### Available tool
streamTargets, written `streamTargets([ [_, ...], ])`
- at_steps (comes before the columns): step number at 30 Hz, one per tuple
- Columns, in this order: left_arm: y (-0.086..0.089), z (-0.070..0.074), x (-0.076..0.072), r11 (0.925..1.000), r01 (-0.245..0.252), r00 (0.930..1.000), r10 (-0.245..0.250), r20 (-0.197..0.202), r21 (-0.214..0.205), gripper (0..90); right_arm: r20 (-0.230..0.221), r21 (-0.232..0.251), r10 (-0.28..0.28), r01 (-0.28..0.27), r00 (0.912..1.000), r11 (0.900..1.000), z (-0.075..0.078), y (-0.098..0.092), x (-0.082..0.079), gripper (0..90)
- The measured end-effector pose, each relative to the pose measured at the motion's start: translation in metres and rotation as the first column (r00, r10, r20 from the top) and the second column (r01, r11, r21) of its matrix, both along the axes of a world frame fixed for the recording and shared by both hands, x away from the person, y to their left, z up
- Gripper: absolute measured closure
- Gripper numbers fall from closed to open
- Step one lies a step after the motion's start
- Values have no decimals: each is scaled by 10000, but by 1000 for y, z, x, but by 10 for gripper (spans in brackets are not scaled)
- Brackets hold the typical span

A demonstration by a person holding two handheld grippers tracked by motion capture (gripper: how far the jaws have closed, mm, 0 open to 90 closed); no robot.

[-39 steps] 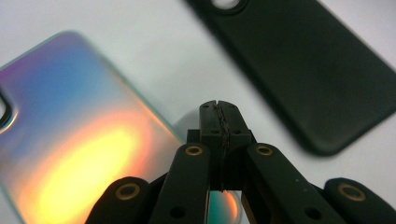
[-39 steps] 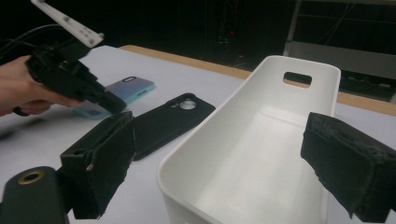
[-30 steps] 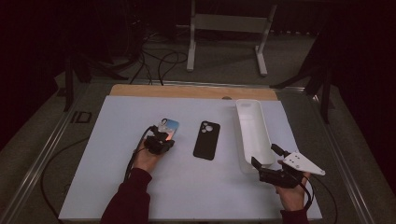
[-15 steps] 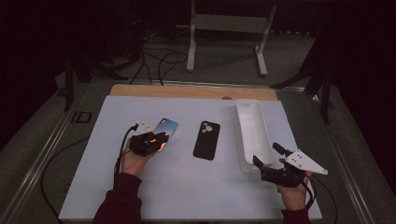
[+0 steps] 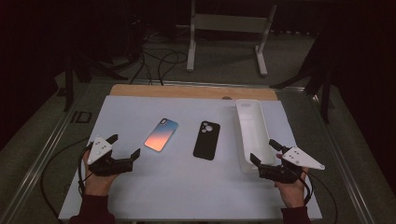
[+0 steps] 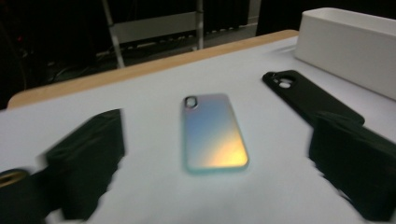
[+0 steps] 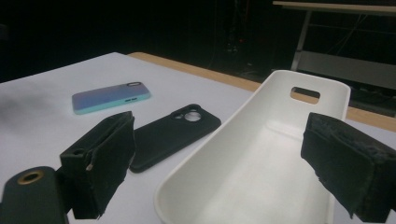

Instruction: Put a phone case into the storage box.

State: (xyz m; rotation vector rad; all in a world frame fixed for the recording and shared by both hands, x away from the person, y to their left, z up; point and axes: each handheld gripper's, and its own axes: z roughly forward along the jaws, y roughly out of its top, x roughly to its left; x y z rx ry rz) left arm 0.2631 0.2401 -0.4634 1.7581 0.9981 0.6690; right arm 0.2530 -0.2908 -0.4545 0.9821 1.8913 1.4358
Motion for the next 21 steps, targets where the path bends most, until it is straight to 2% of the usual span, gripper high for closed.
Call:
streamTargets([
  [3,12,-5,-4,9997,-65,10000,64,-35,-242,0,-32,34,77,-77,10000,10000,0,0,3,94],
  [8,15,-6,-5,9991,32,10000,-30,51,-430,0,51,143,106,-107,9999,9998,-1,3,8,94],
  [15,11,-8,-2,10000,3,9987,-1,-509,56,0,-136,126,40,-38,9999,9999,-6,8,4,92],
  [19,6,-3,3,9998,6,9969,8,-781,180,0,-247,184,-24,29,9997,9998,-4,8,3,90],
  [21,4,-2,5,10000,-31,9967,38,-813,88,0,-278,233,12,-6,9996,9997,-4,6,3,86],
])
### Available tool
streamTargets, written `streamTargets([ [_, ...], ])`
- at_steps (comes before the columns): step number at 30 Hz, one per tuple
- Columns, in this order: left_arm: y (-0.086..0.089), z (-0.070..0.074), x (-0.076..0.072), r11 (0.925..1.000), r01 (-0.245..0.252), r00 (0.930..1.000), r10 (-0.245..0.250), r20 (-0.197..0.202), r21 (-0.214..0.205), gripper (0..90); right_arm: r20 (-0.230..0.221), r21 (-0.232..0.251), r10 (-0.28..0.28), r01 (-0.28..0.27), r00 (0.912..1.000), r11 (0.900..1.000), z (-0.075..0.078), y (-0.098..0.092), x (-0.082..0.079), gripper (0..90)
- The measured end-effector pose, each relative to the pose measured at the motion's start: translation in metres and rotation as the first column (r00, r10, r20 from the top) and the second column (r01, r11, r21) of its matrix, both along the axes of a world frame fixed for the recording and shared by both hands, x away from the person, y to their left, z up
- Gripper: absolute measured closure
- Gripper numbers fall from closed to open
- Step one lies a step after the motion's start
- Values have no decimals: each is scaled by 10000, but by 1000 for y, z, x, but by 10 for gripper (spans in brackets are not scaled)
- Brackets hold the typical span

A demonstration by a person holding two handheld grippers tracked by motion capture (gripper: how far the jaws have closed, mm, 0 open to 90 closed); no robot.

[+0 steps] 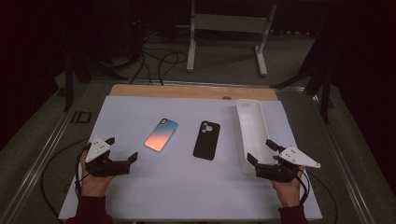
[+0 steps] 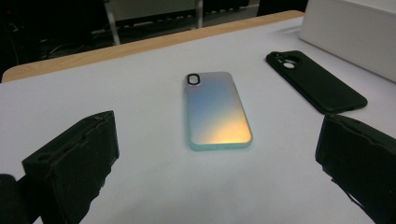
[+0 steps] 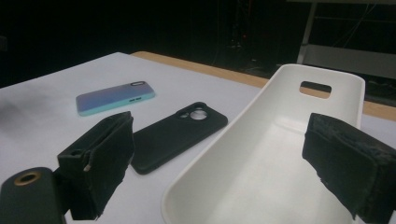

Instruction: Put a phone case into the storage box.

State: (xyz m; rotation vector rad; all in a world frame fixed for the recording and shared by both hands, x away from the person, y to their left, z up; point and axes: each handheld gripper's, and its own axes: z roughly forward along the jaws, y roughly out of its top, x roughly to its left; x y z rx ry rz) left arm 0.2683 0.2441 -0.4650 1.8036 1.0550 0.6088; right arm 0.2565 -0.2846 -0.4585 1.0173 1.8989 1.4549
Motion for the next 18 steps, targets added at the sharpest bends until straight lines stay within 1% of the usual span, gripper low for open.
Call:
streamTargets([
  [2,-1,1,2,10000,19,10000,-19,-53,-53,0,-25,23,-13,13,10000,10000,0,-1,0,85],
  [3,-4,4,6,10000,-15,10000,15,-9,19,0,-14,24,-66,66,10000,10000,1,-2,0,83],
  [5,-6,6,11,9999,-143,9999,143,49,-5,0,93,74,-134,133,9999,9999,3,-4,-1,83],
  [6,-6,7,15,9997,-220,9998,220,7,-60,0,131,50,-150,150,9998,9999,3,-4,-1,83],
  [7,-7,6,20,9996,-259,9996,258,-135,-119,0,146,66,-169,168,9998,9998,3,-5,-1,83],
  [8,-7,6,20,9996,-259,9996,258,-135,-119,0,146,66,-169,168,9998,9998,3,-5,-1,83],
  [9,-10,6,27,9997,-241,9991,239,-339,-80,0,147,70,-181,180,9997,9998,3,-5,-1,83],
  [10,-12,6,29,9997,-239,9990,238,-370,-22,0,142,68,-180,179,9997,9998,3,-5,-1,83],
  [11,-18,6,39,9990,-182,9983,205,-555,402,0,148,71,-175,174,9997,9998,3,-5,-1,83],
  [12,-18,6,39,9990,-182,9983,205,-555,402,0,148,71,-175,174,9997,9998,3,-5,-1,83],
  [13,-22,7,45,9986,-105,9976,140,-676,518,0,144,69,-184,183,9997,9998,3,-5,0,84],
  [16,-30,7,59,9965,-85,9956,162,-921,827,0,115,71,-177,176,9998,9998,3,-5,0,83],
  [18,-33,6,69,9944,-159,9931,278,-1139,1044,0,127,72,-156,155,9998,9999,4,-5,-1,83],
])
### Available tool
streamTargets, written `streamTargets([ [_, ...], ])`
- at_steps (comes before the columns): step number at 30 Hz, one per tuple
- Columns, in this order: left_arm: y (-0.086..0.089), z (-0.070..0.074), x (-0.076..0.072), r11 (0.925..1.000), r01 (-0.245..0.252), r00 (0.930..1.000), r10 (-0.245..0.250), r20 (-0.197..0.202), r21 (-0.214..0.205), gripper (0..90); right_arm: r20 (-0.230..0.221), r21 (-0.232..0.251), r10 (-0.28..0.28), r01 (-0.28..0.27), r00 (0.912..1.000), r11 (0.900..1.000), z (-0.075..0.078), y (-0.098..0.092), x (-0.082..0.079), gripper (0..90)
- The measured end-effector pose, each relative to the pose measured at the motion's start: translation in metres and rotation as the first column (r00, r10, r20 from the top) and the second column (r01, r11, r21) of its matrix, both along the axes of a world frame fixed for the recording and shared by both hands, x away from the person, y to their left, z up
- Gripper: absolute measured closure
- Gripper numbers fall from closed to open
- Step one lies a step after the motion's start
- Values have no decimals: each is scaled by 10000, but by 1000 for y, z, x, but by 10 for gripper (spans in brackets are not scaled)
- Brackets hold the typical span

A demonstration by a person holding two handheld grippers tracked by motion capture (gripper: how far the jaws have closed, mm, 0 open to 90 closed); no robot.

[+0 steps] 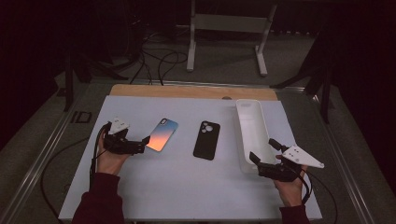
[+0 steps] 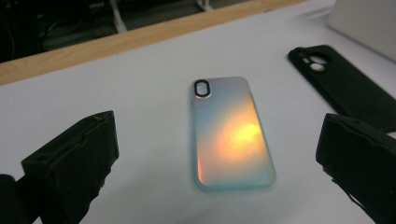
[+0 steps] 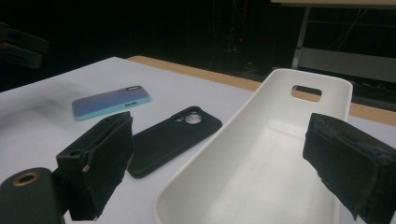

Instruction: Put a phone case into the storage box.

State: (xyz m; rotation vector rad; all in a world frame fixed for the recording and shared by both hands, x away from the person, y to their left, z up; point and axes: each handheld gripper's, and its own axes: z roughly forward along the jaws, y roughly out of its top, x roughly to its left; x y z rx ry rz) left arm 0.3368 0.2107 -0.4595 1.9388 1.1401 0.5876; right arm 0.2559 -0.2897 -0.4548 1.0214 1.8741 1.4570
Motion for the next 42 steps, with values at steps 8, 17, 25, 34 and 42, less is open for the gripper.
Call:
streamTargets([
  [8,-11,-12,30,9992,-57,9972,86,-736,399,0,5,-6,6,-6,10000,10000,1,0,0,83],
  [17,-21,-33,55,9972,-45,9860,169,-1659,750,0,-67,-42,-46,46,10000,10000,1,0,0,83],
  [25,-35,-55,68,9944,180,9703,78,-2418,1043,0,-141,-117,-75,73,9999,9999,0,1,1,84],
  [34,-50,-60,69,9911,508,9612,-151,-2754,1232,7,-117,-77,-151,150,9998,9999,0,0,1,84],
  [42,-63,-69,68,9832,898,9472,-349,-3187,1592,47,-119,-93,-155,154,9998,9998,0,0,1,84],
])
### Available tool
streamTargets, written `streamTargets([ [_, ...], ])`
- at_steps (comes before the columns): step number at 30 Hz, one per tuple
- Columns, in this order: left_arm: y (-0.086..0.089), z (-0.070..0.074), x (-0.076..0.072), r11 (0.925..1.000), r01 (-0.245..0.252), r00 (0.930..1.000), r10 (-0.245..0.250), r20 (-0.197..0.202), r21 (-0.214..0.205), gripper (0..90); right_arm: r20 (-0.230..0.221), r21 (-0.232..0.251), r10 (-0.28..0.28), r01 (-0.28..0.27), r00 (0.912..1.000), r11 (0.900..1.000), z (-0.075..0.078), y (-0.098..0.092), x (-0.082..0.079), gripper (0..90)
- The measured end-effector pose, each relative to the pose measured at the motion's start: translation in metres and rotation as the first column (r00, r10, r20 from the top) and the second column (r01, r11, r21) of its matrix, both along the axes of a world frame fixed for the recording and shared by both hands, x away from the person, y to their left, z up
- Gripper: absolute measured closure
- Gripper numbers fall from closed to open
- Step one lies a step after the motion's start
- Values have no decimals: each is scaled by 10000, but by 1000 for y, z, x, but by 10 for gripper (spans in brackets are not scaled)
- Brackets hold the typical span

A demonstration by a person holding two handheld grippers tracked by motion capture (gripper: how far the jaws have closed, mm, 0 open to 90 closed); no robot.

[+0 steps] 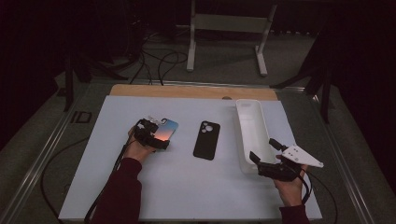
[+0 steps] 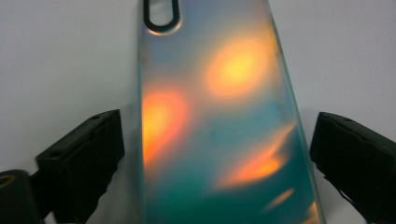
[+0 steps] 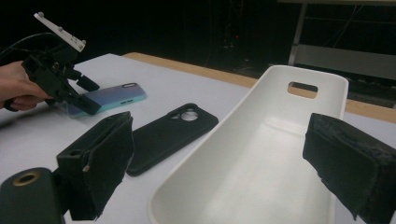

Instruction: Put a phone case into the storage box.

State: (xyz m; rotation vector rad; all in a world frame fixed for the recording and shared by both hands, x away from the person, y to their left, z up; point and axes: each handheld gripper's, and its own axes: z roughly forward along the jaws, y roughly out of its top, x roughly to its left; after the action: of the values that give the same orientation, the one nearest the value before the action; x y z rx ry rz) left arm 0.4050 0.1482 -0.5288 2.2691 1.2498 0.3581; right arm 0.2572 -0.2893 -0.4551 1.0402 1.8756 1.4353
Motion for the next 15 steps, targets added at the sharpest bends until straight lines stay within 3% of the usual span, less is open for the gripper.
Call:
streamTargets([
  [11,-1,6,0,9994,166,9985,-150,-526,302,139,-54,-30,88,-88,9999,10000,0,3,0,85],
  [15,-3,7,-1,9992,160,9986,-141,-504,374,151,-23,-39,107,-107,9999,9999,0,3,0,85],
])
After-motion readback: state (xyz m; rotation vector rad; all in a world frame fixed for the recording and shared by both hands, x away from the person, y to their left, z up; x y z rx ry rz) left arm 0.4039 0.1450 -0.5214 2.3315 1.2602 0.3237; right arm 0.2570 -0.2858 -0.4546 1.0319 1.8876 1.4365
